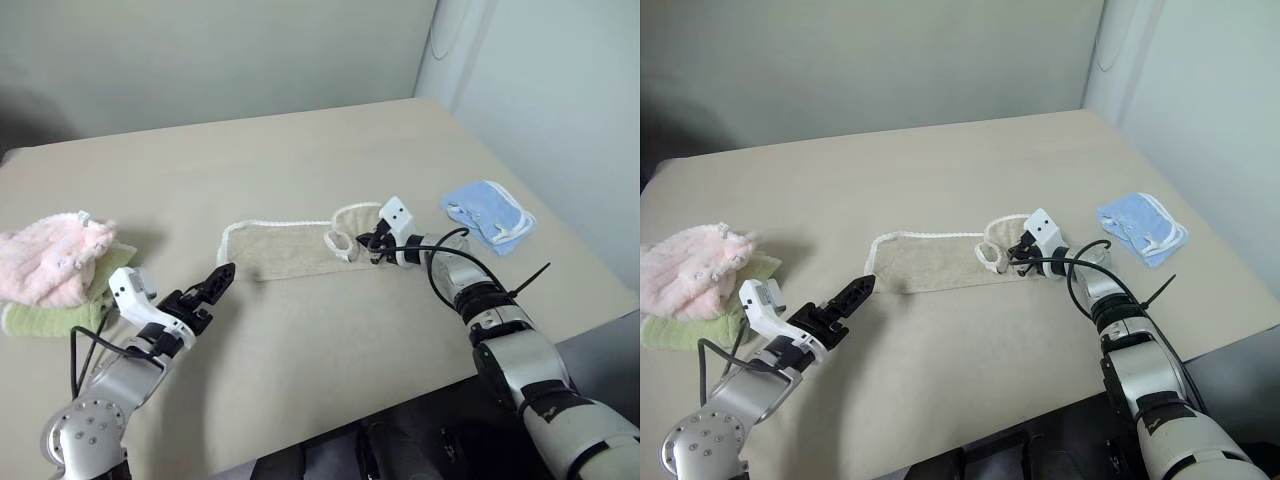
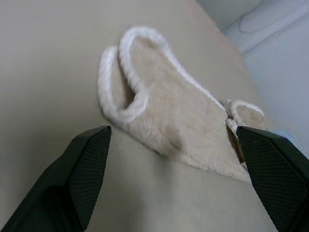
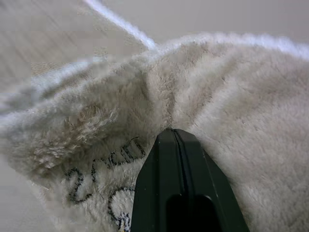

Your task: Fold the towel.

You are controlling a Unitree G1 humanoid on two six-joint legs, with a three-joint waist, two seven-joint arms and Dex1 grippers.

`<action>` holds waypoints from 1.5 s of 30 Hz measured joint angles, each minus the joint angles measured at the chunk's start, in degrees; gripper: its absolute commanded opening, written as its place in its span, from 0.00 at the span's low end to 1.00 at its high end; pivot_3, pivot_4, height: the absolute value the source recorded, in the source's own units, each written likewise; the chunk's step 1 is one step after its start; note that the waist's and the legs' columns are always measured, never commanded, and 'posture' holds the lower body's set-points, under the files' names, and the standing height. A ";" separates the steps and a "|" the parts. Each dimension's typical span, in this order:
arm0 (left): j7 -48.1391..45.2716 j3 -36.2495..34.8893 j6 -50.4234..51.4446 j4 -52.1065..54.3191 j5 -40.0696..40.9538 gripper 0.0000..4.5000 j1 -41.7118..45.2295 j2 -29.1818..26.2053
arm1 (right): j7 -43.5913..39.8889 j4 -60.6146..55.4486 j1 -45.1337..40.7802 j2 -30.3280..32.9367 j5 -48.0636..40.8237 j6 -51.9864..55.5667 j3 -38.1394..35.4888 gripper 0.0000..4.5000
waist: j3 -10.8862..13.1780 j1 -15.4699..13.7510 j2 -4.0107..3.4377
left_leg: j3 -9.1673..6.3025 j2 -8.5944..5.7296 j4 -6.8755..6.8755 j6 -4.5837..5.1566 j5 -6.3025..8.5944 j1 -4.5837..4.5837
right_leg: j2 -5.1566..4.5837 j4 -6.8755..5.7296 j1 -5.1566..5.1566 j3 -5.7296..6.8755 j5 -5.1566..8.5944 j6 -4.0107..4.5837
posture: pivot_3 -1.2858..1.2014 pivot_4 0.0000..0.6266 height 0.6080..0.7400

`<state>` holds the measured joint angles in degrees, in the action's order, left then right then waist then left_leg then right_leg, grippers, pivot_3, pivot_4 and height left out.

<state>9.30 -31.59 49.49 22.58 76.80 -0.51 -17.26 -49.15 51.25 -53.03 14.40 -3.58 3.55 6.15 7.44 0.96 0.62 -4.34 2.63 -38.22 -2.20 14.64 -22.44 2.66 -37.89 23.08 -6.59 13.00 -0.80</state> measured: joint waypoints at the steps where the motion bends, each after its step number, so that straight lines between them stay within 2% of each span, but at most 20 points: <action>1: 1.55 0.13 -0.05 -0.17 1.09 1.00 0.57 0.55 | -0.47 -1.04 0.02 0.01 -0.60 0.12 -0.45 0.01 | 0.01 0.00 -0.01 | 0.01 0.00 0.00 -0.06 -0.03 0.00 | 0.00 -0.01 0.01 0.00 0.00 0.00 | 0.52 0.24 1.00; 6: 13.75 2.42 -0.91 -6.00 7.61 1.00 6.90 2.47 | -1.68 -12.83 -0.61 1.96 -6.22 4.17 -5.41 0.01 | 0.03 -0.21 -0.05 | 0.03 -0.02 0.05 -0.13 -0.06 0.03 | 0.01 0.01 0.00 0.04 0.02 0.04 | 0.52 0.24 1.00; 11: 18.62 4.73 -0.20 -10.16 9.32 1.00 10.92 0.70 | -1.49 -18.17 -1.51 3.14 -8.73 6.69 -7.98 0.01 | 0.06 -0.79 -0.10 | 0.01 -0.06 0.16 -0.13 -0.05 0.47 | 0.01 -0.01 -0.36 0.04 0.08 0.12 | 0.52 0.24 1.00; 16: 18.58 5.50 -0.37 -17.21 8.83 1.00 16.41 0.73 | -0.63 -18.83 -1.59 3.22 -9.47 7.14 -8.62 0.01 | 0.07 -1.72 -0.23 | -0.04 -0.26 0.14 0.23 -0.03 0.60 | -0.06 -0.03 -0.51 0.02 0.25 0.50 | 0.52 0.24 1.00; 23: 14.14 5.96 -1.11 -28.54 3.48 1.00 25.87 1.27 | 0.41 -20.34 -1.35 3.06 -9.80 7.57 -8.67 0.01 | 0.10 -2.38 -0.29 | -0.09 -0.84 0.14 0.52 -0.23 0.56 | -0.54 -0.02 -0.53 0.02 0.22 0.47 | 0.52 0.24 1.00; 25: 13.18 5.94 -1.20 -29.98 1.88 0.92 27.18 1.64 | 0.69 -20.90 -1.07 3.00 -9.84 7.96 -8.66 0.00 | 0.10 -2.39 -0.29 | -0.04 -0.95 0.14 0.51 -0.28 0.53 | -0.69 0.00 -0.53 0.02 0.23 0.43 | 0.52 0.24 1.00; 27: 12.29 5.84 -1.20 -30.53 0.37 0.79 27.46 1.93 | 0.98 -21.82 -0.39 2.99 -9.86 8.26 -8.66 0.00 | 0.10 -2.39 -0.29 | 0.01 -1.02 0.13 0.41 -0.34 0.50 | -0.79 0.03 -0.53 0.00 0.29 0.30 | 0.52 0.24 1.00; 37: 9.73 5.80 -0.64 -28.88 -2.48 0.01 26.09 2.48 | 1.75 -22.66 0.42 2.59 -9.92 8.80 -8.66 0.00 | 0.13 -2.29 -0.28 | 0.04 -0.90 0.40 0.14 -0.29 -0.11 | -0.78 0.05 0.17 0.05 0.26 -0.37 | 0.52 0.24 1.00; 45: 3.38 7.21 -0.40 -22.45 -2.40 0.01 27.07 1.34 | 2.22 -22.57 0.41 2.43 -9.92 8.75 -8.65 0.00 | 0.21 -2.23 -0.18 | 0.01 -0.87 0.85 -0.05 -0.41 -0.17 | -0.78 0.08 0.39 0.06 0.28 -0.43 | 0.52 0.24 1.00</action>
<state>12.68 -24.38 49.09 0.13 74.41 26.56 -15.92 -46.93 28.68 -52.61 16.84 -13.51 12.31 -2.50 7.65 -1.27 0.44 -4.34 1.76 -37.38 -2.25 14.23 -22.61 1.87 -37.82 23.47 -6.53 13.28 -1.23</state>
